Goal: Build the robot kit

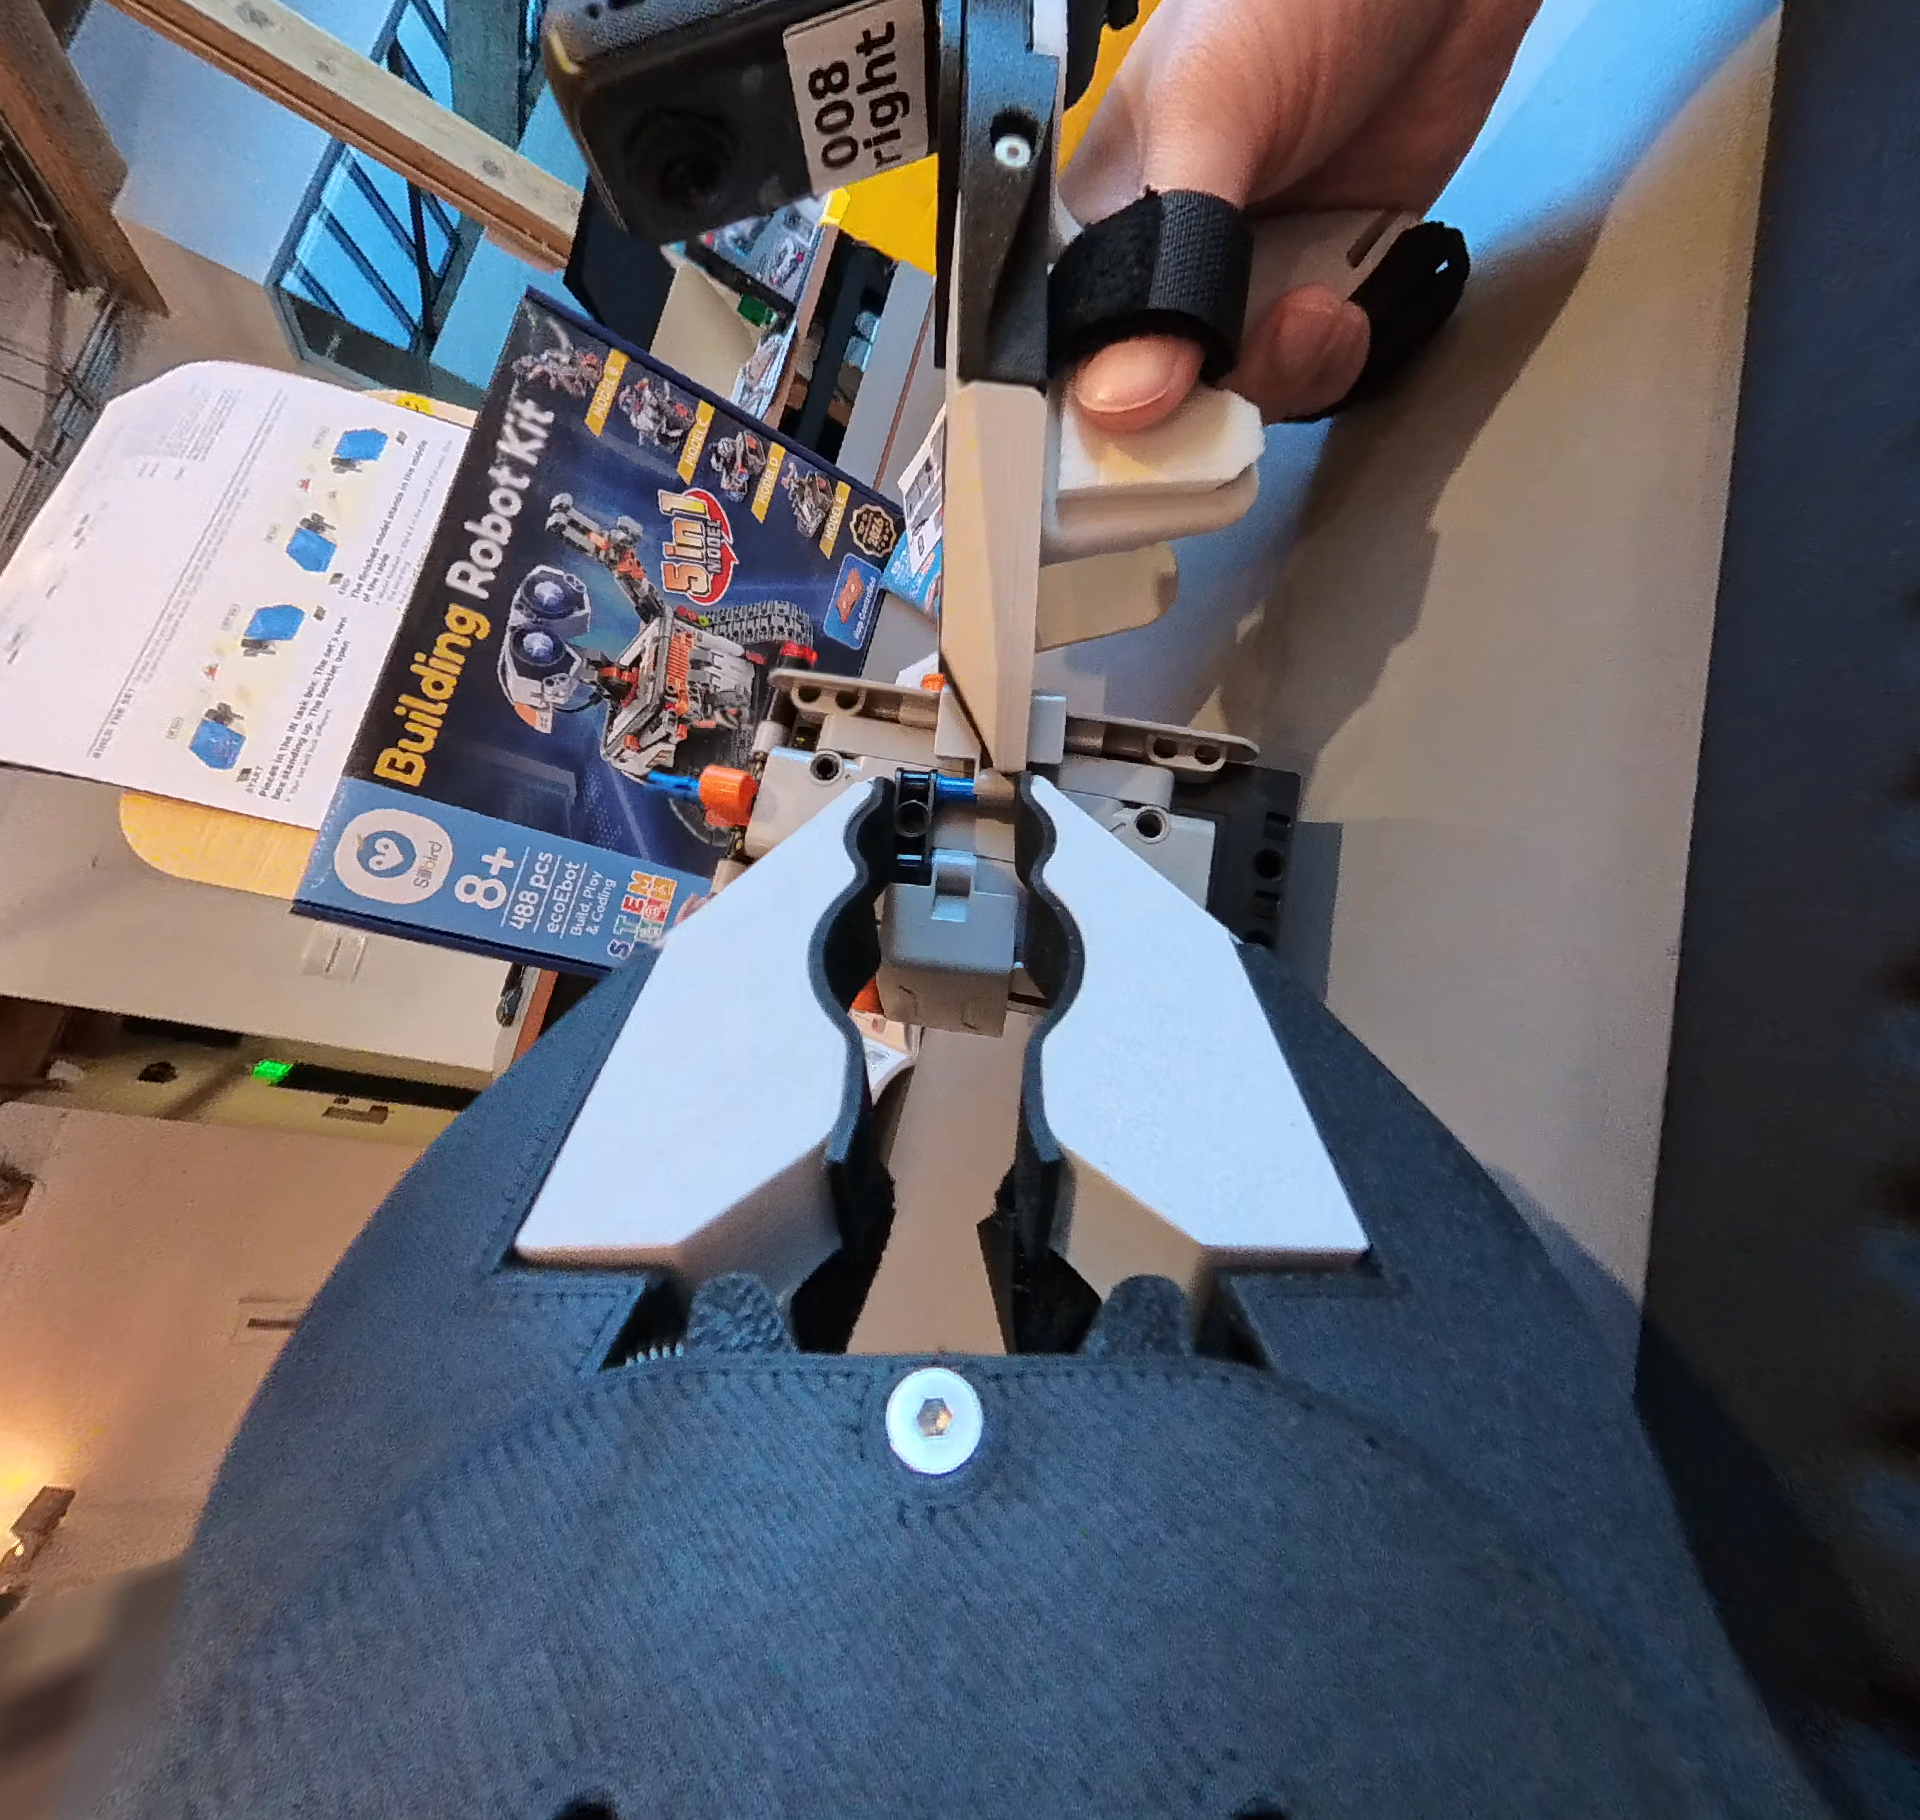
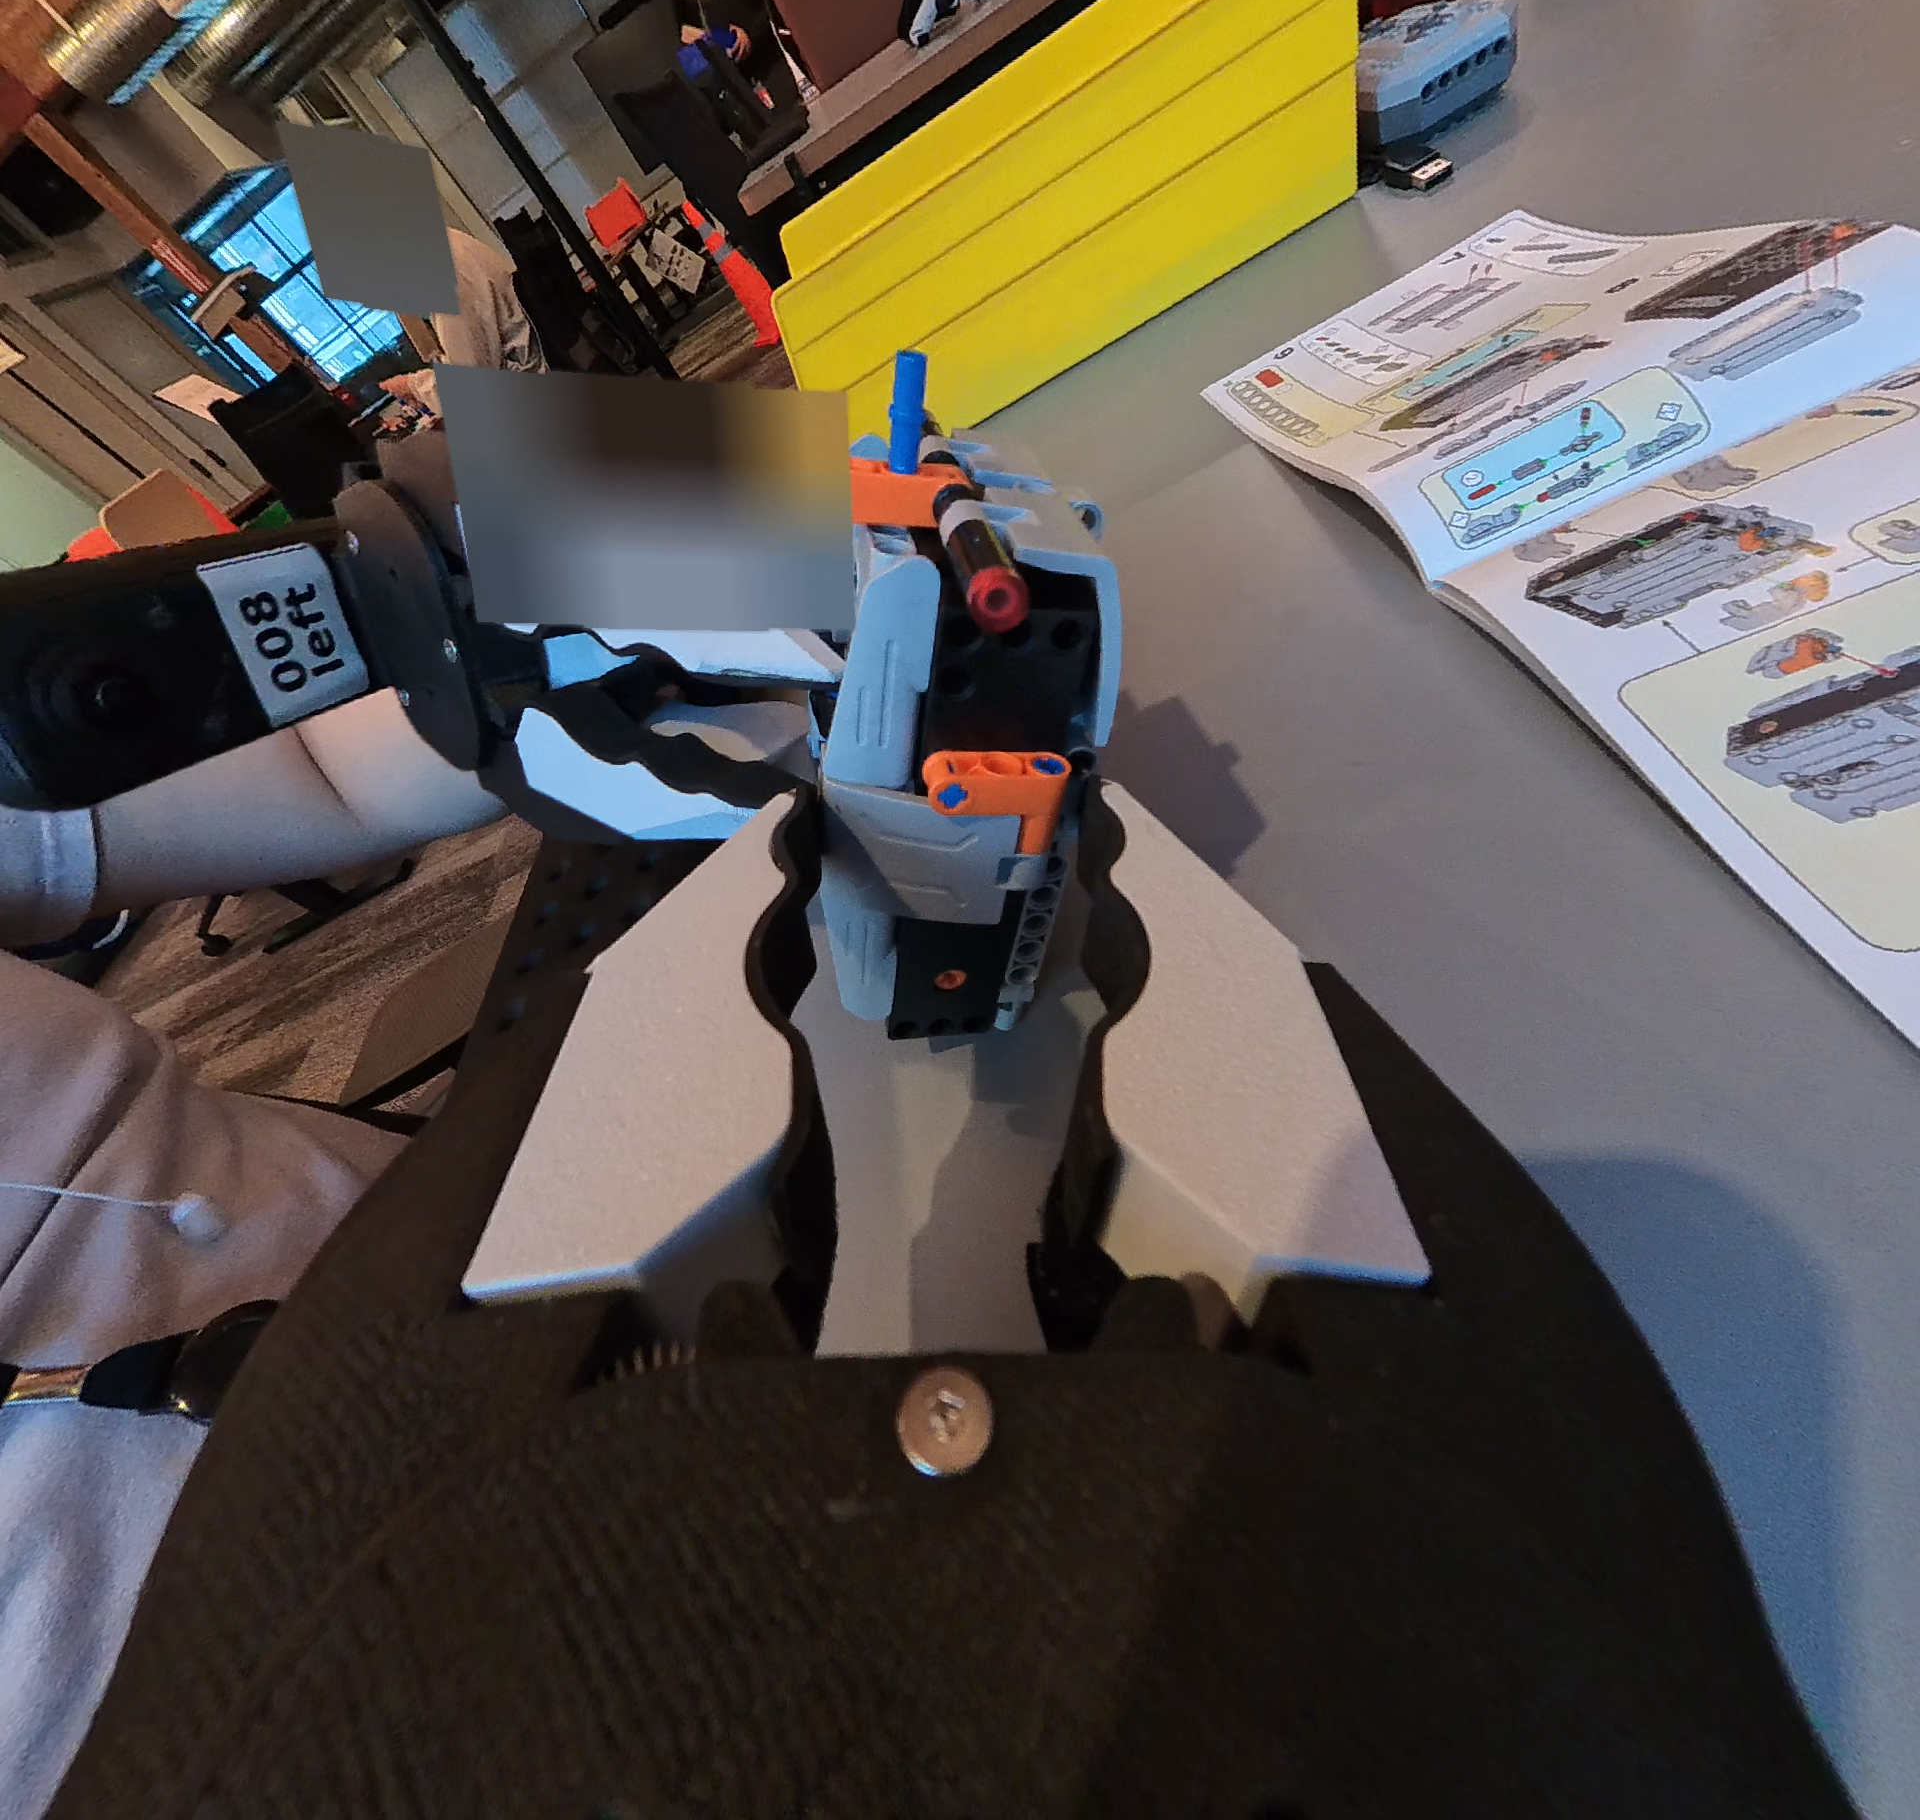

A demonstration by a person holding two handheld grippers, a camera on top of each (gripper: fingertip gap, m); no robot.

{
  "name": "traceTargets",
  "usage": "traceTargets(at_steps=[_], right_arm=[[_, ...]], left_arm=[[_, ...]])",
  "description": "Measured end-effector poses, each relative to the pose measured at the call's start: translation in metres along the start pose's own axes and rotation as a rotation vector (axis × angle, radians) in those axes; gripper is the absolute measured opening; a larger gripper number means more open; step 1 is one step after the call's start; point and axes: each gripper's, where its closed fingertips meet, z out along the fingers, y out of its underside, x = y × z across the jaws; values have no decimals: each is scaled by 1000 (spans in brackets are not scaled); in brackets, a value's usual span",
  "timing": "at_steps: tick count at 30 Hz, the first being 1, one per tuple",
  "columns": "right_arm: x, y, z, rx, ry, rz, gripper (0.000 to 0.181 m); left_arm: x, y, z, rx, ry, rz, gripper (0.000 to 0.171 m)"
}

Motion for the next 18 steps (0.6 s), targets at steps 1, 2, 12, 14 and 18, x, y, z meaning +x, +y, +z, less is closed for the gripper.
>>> traceTargets(at_steps=[1, 2, 12, 14, 18], right_arm=[[0, 0, 0, 1, -3, 6, 50], [-1, 0, 0, 1, -6, 6, 50], [0, 0, 1, 14, -10, 23, 50], [1, 0, 1, 19, -9, 34, 50], [0, 0, 0, 21, -10, 33, 50]], left_arm=[[0, 0, 0, 7, 8, 7, 21], [1, -1, 0, 13, 16, 19, 21], [0, 0, 0, 20, -17, 72, 21], [0, 0, 1, 24, -15, 56, 21], [0, 0, 0, 23, -18, 46, 21]])
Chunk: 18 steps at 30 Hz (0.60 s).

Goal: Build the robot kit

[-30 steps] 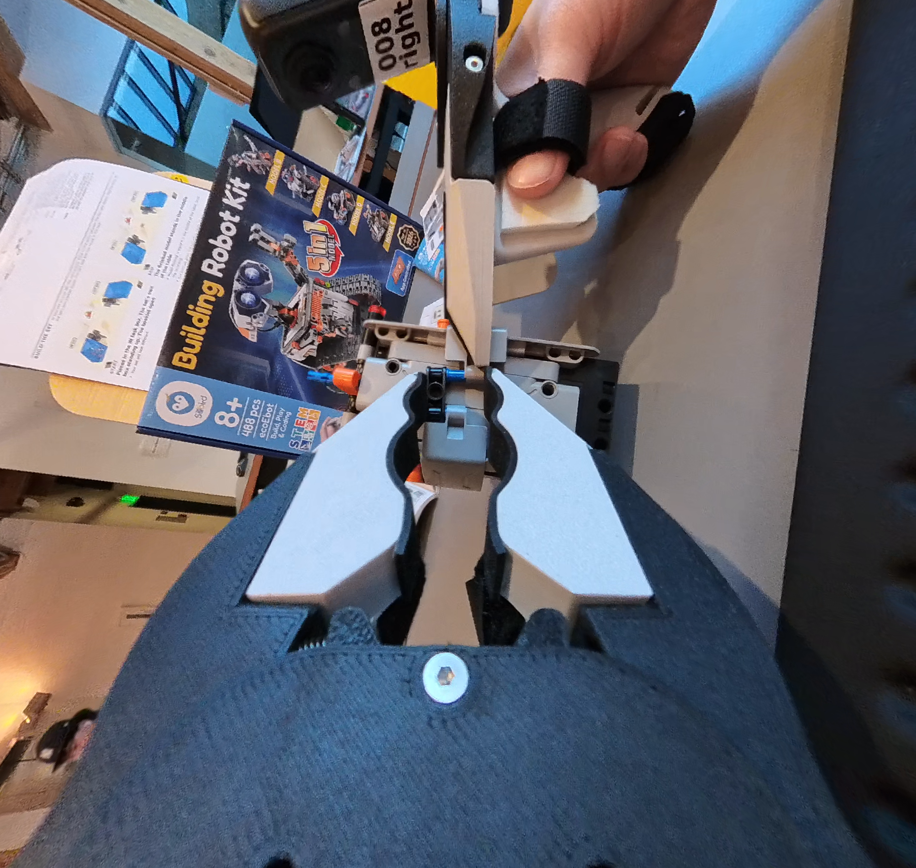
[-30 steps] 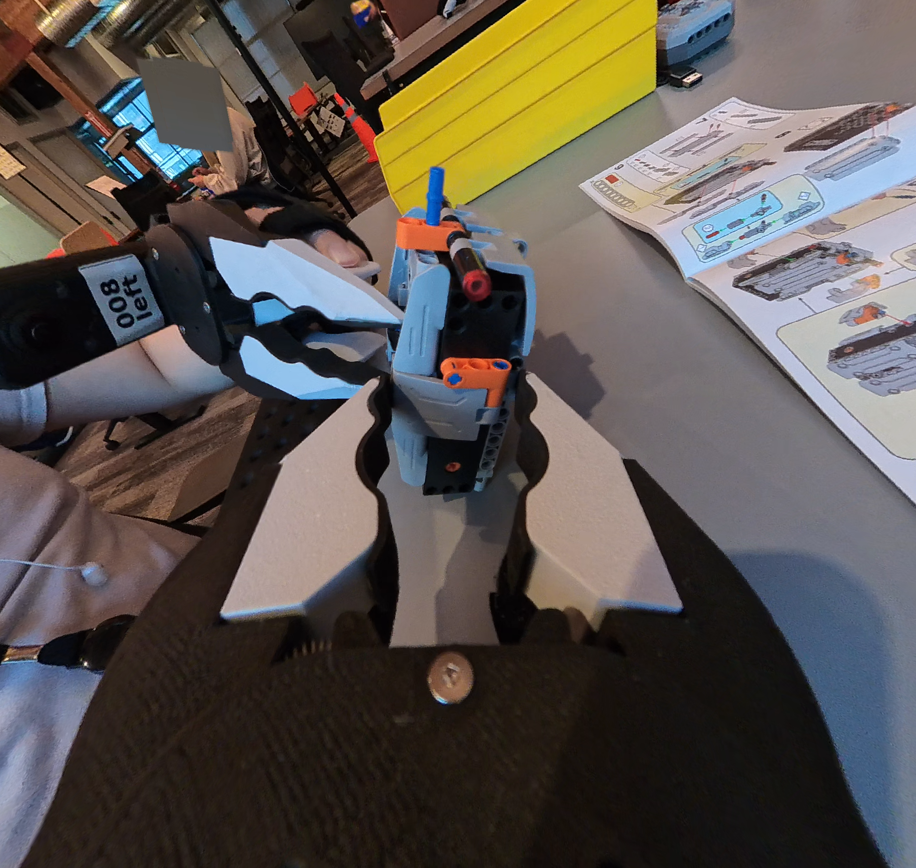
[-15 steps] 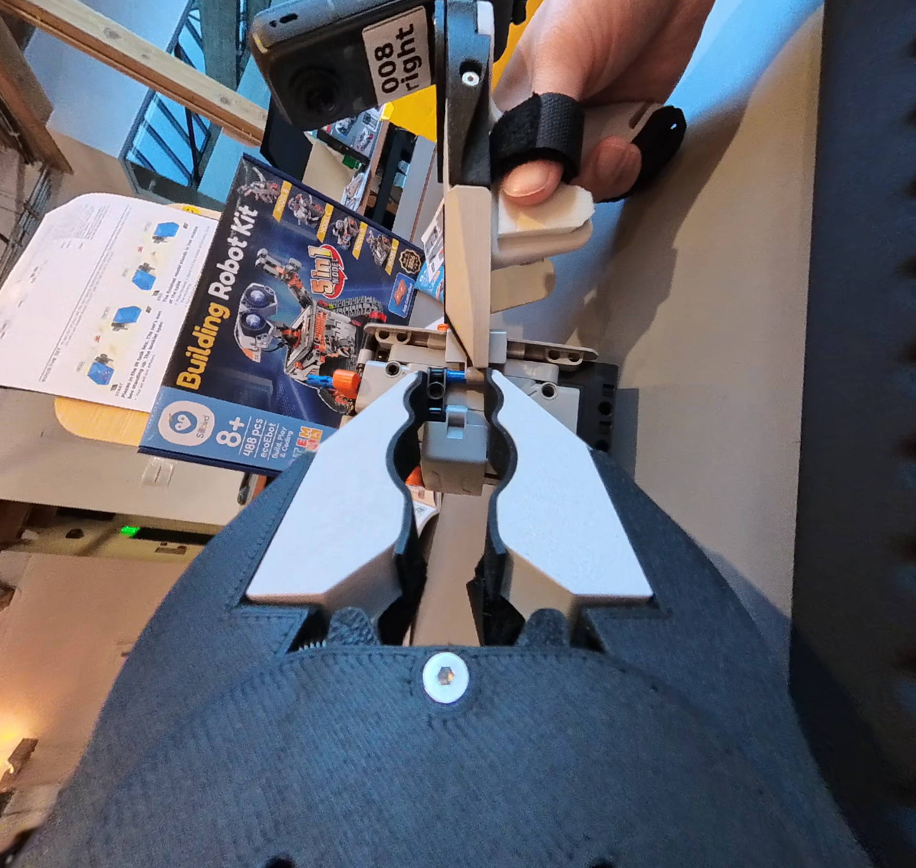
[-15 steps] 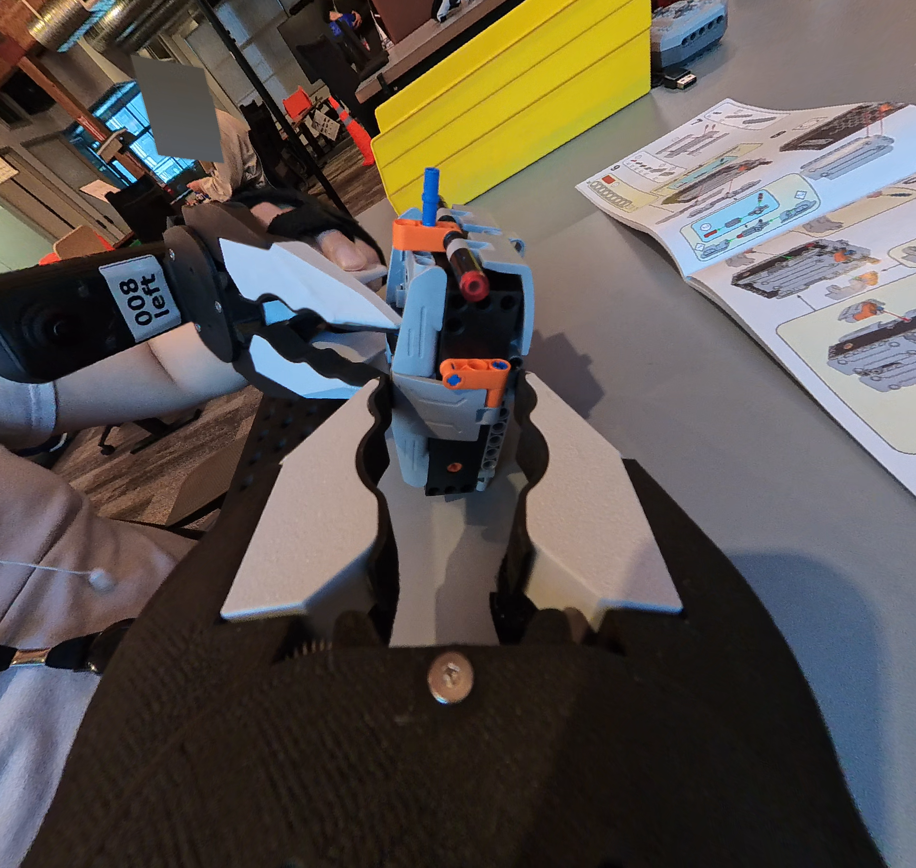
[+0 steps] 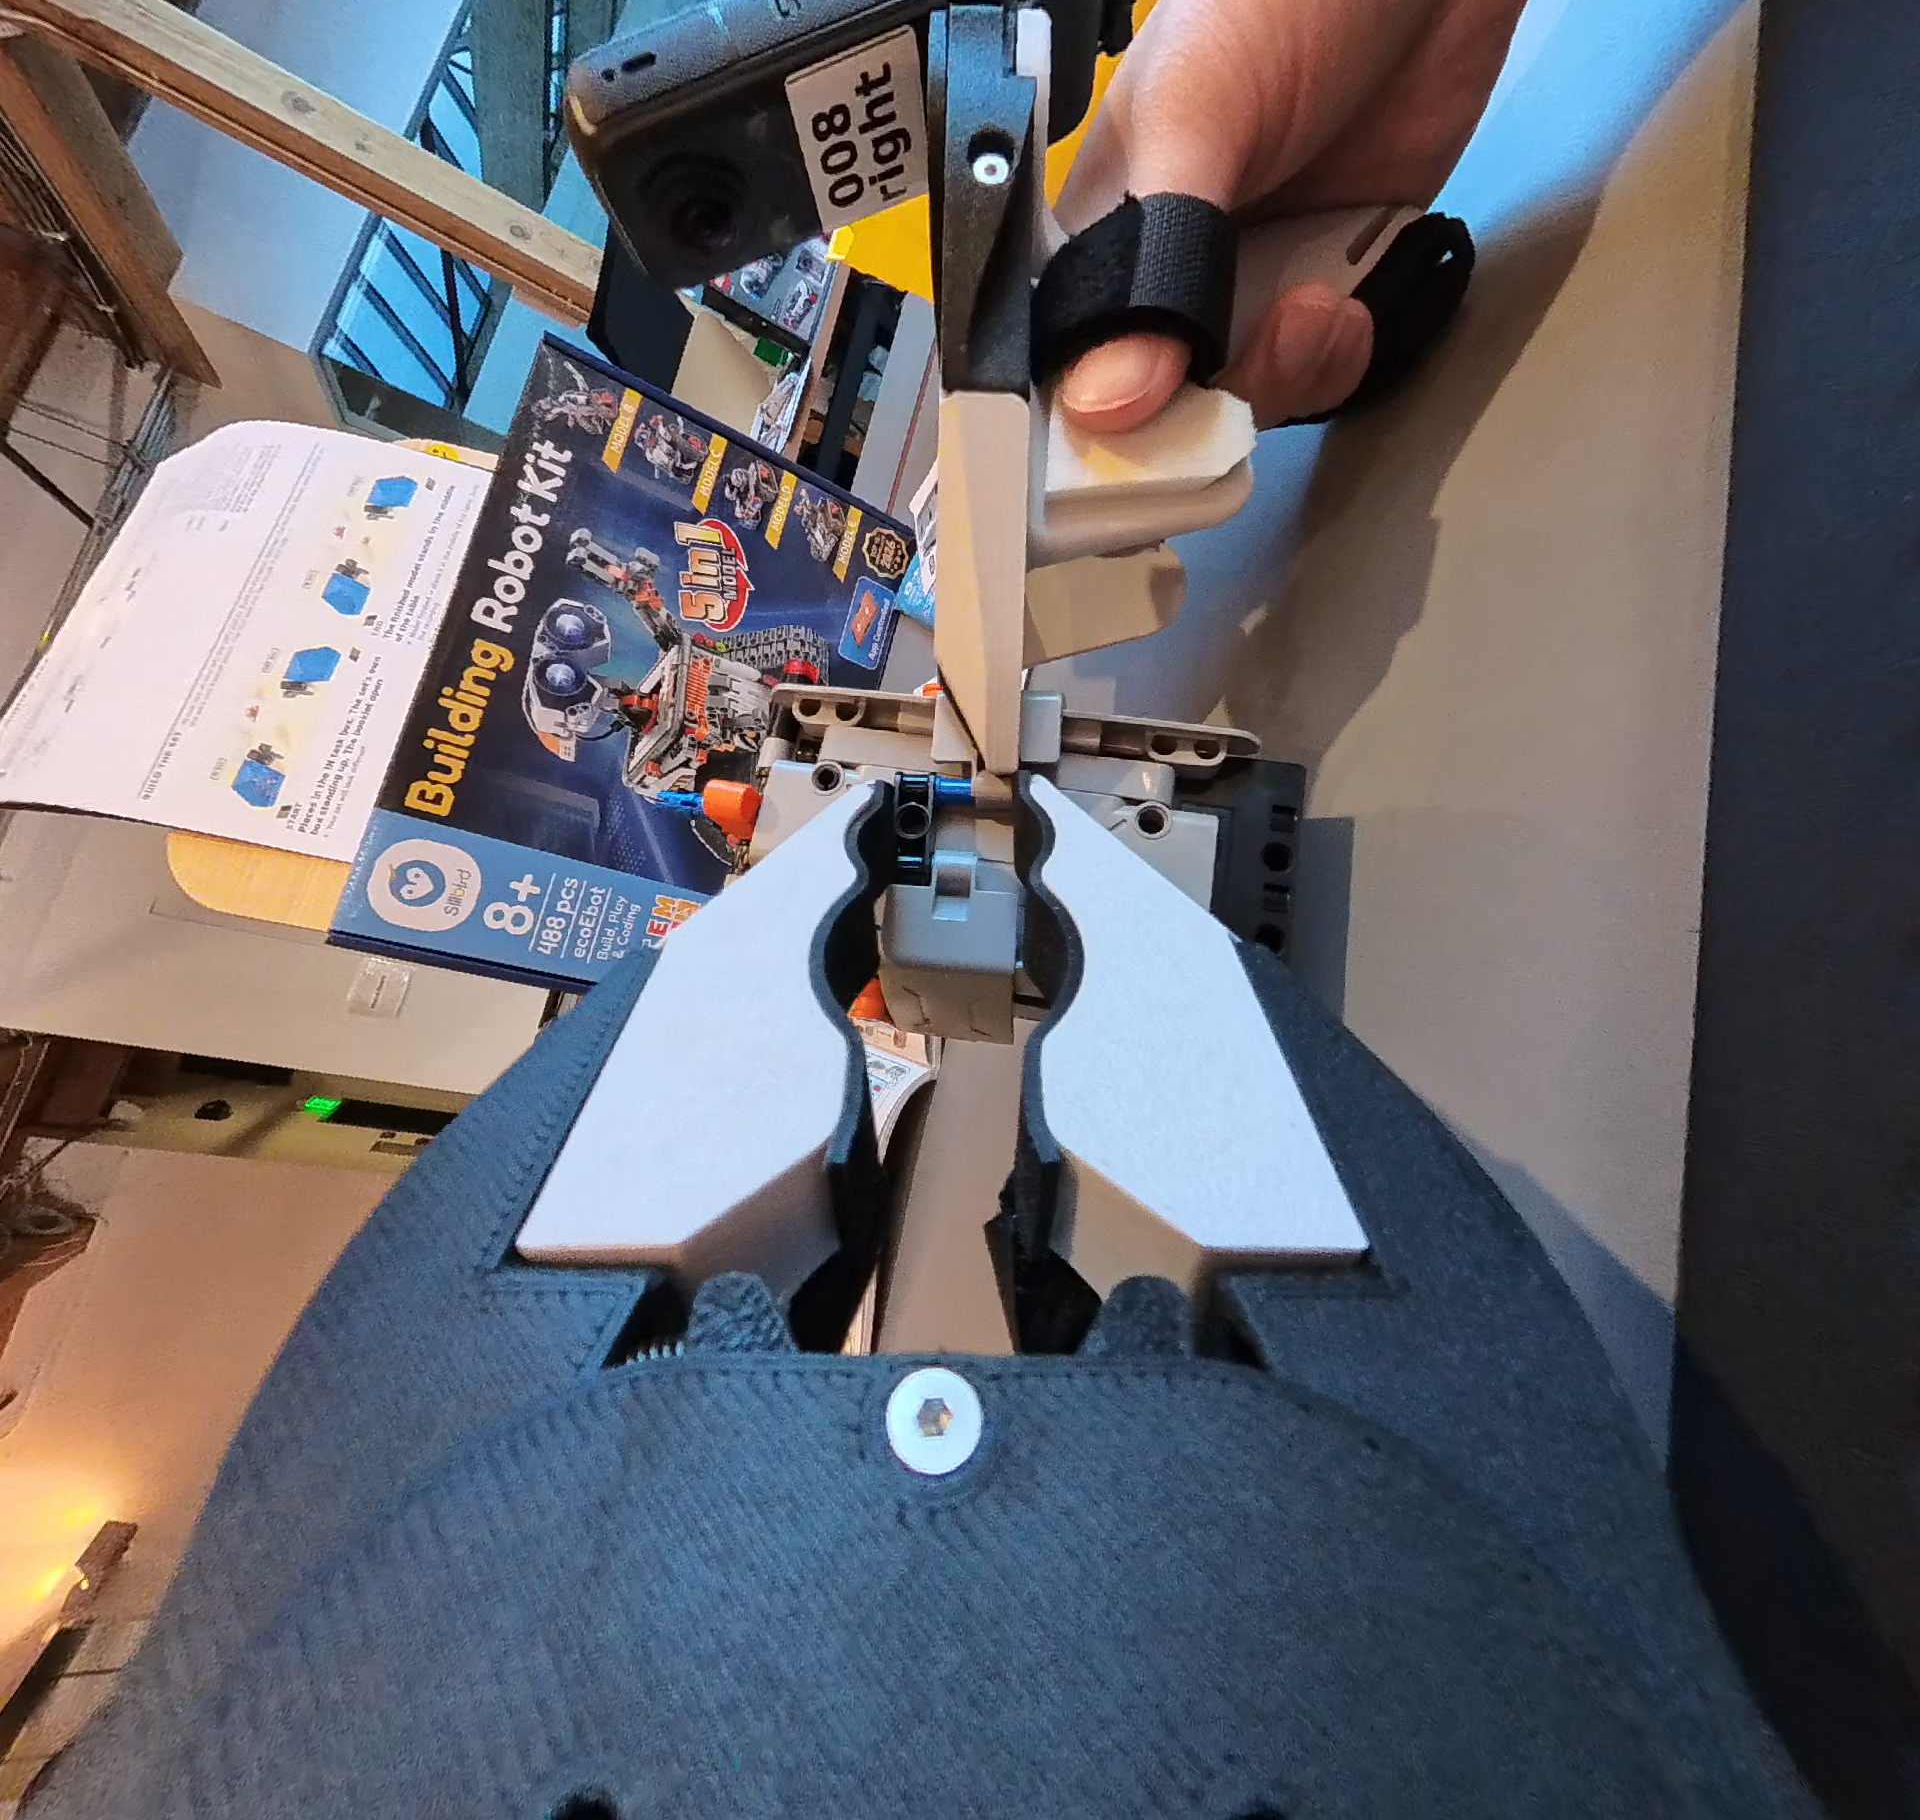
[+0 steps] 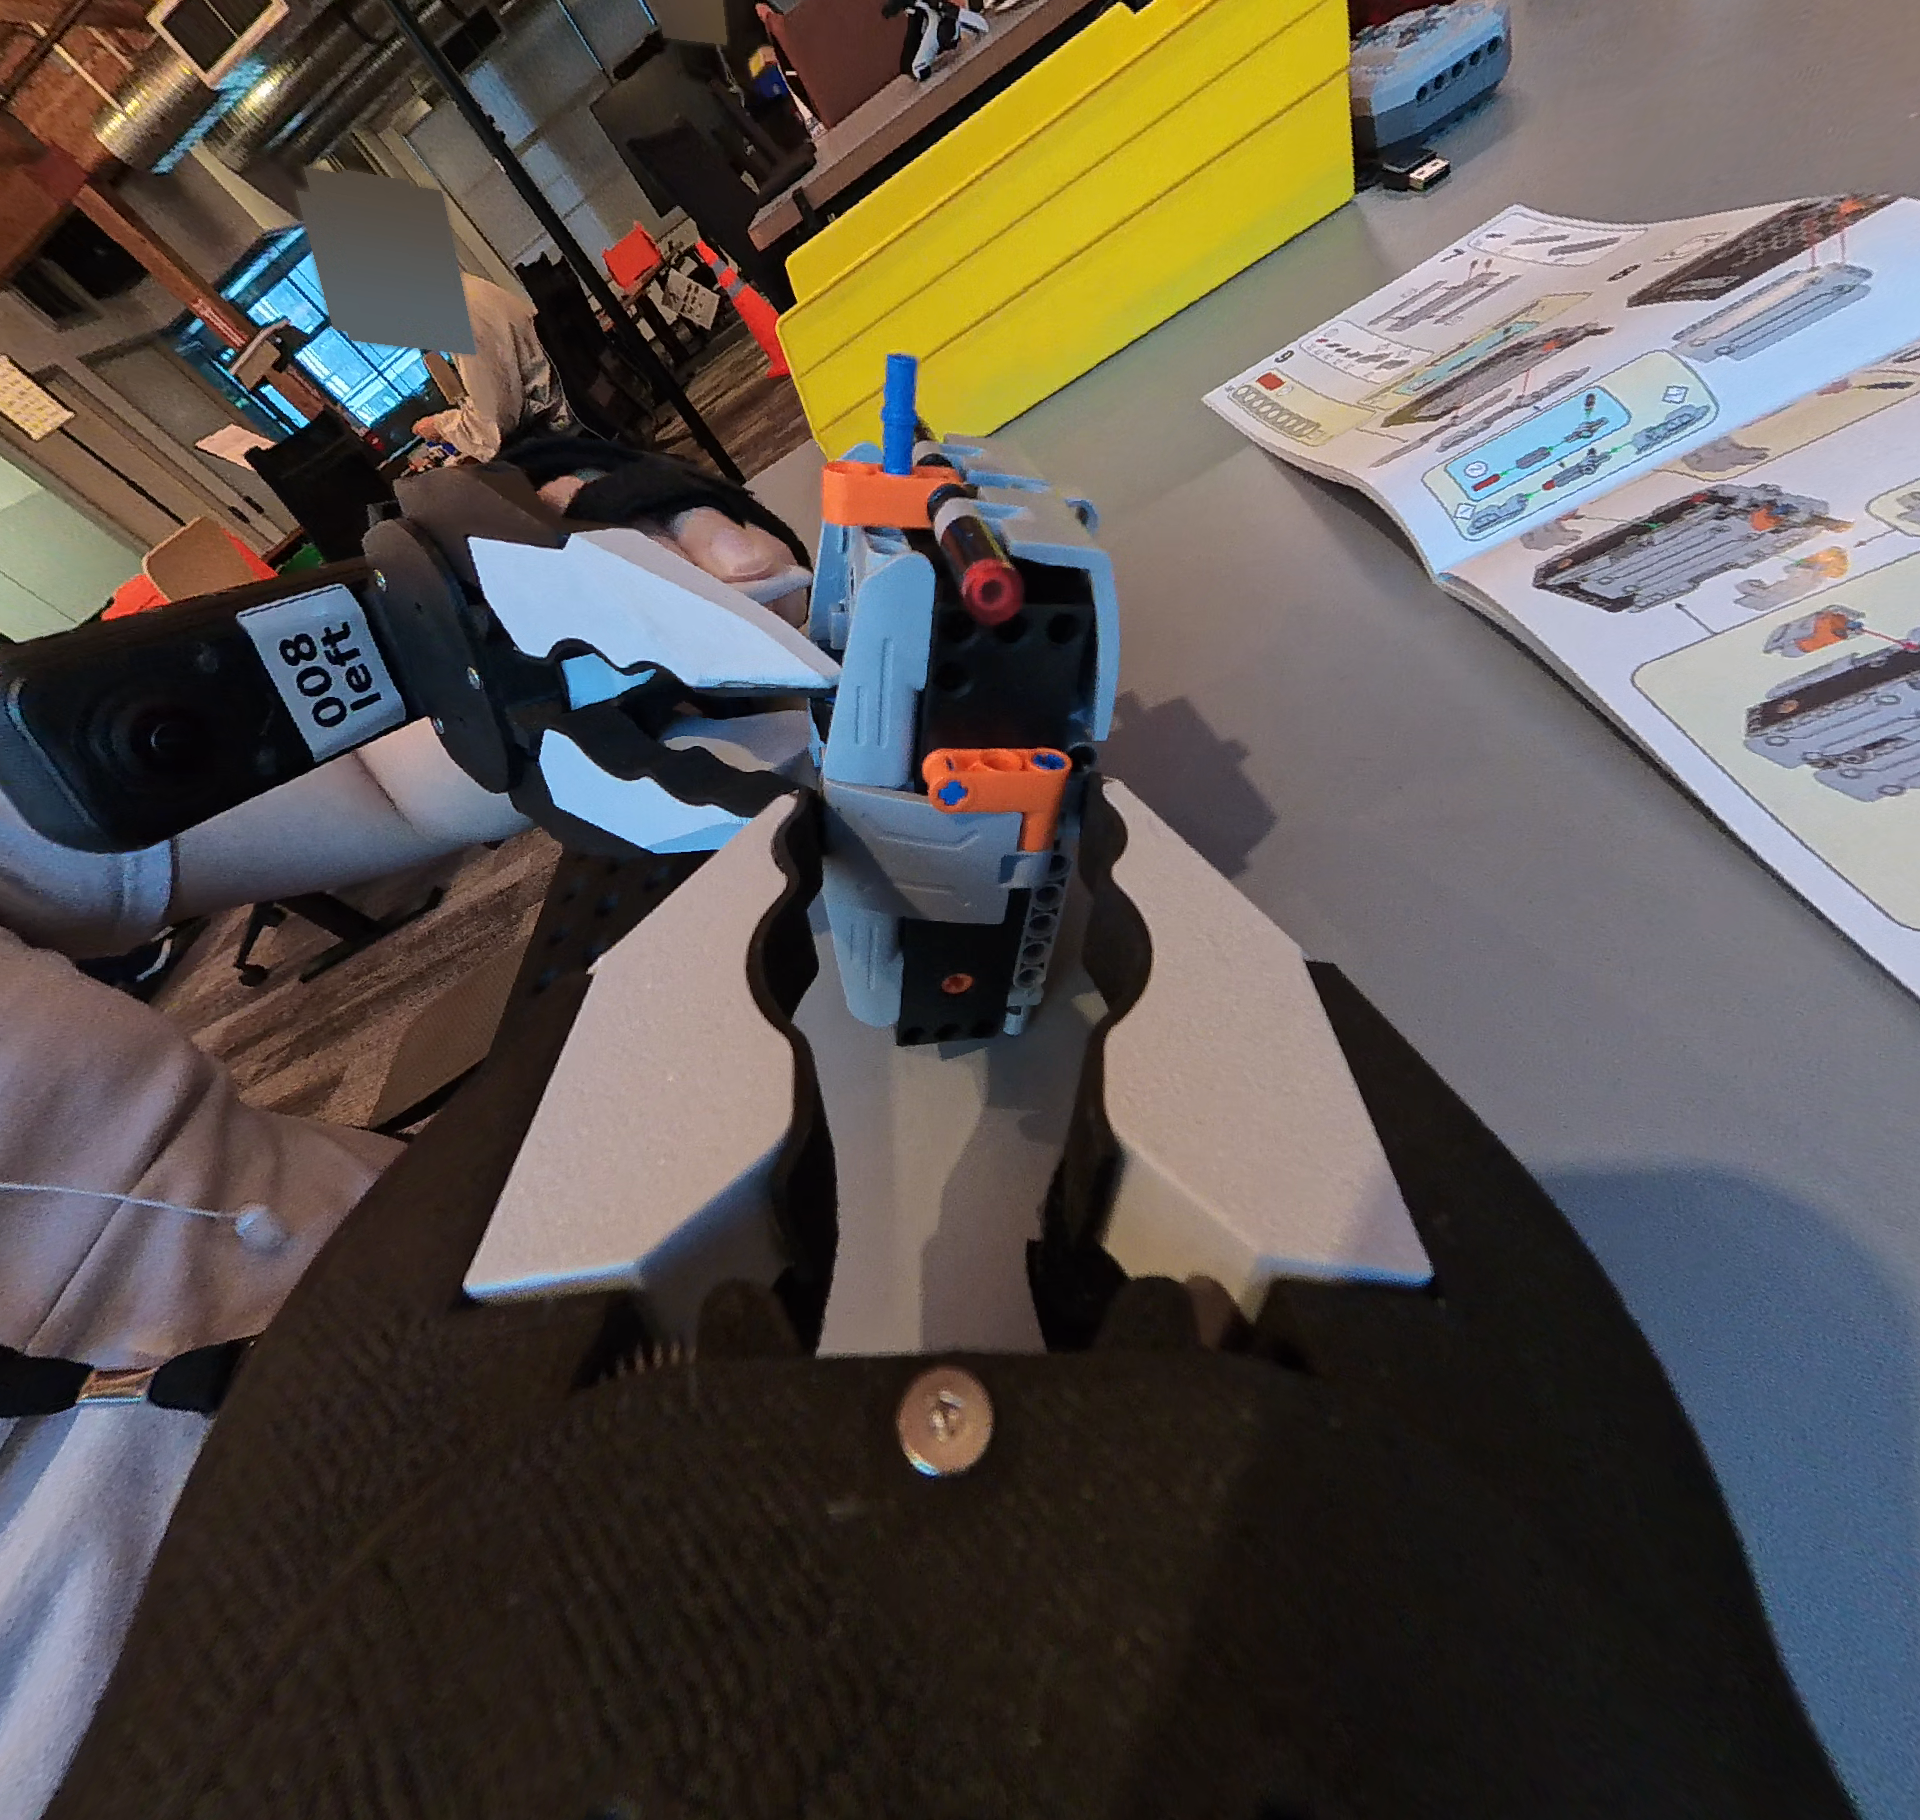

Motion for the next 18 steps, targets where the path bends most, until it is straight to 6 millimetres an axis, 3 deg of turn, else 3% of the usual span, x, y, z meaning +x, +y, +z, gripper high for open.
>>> traceTargets(at_steps=[13, 18], right_arm=[[-1, 0, 1, 10, -8, -3, 50], [-2, 0, 2, 15, -17, 6, 50]], left_arm=[[0, 0, -1, 13, 52, 62, 20], [1, -1, -2, 23, -3, 101, 20]])
